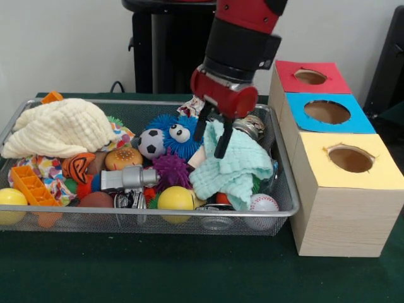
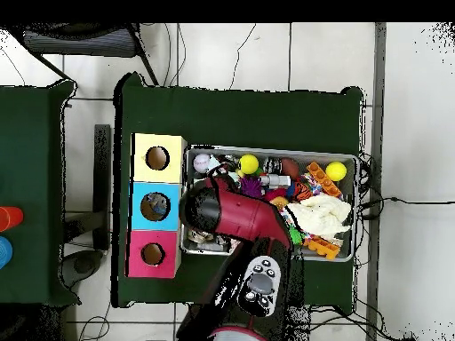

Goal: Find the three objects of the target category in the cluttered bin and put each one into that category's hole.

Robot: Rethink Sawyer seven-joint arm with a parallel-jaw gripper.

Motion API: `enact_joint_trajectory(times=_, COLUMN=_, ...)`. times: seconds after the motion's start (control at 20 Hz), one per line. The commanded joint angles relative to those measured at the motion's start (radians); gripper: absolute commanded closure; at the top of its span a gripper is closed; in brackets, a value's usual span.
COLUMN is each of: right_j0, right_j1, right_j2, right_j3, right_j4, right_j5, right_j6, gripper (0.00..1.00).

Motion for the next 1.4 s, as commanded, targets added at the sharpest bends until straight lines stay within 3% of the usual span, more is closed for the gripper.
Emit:
enact_joint_trajectory(times=0.05, right_j0=-0.078, right_j1=0.111, right_j2=0.211, right_j3=0.168, right_j4=-0.087, right_j5=-0.152, right_j6=0.059, gripper=0.0)
enact_joint_trajectory(times=0.4, right_j0=-0.089, right_j1=0.125, right_j2=0.234, right_j3=0.188, right_j4=-0.081, right_j5=-0.153, right_j6=0.086, gripper=0.0)
enact_joint_trajectory(times=0.75, right_j0=-0.058, right_j1=0.037, right_j2=0.216, right_j3=0.207, right_j4=-0.048, right_j5=0.007, right_j6=0.069, gripper=0.0)
enact_joint_trajectory(times=0.9, right_j0=-0.054, right_j1=0.031, right_j2=0.219, right_j3=0.193, right_j4=-0.033, right_j5=0.048, right_j6=0.071, gripper=0.0)
enact_joint_trajectory(times=1.05, right_j0=-0.058, right_j1=0.044, right_j2=0.235, right_j3=0.193, right_j4=-0.026, right_j5=0.019, right_j6=0.084, gripper=0.0)
enact_joint_trajectory(times=1.4, right_j0=-0.016, right_j1=-0.014, right_j2=0.166, right_j3=0.146, right_j4=-0.047, right_j5=0.124, right_j6=0.054, gripper=0.0)
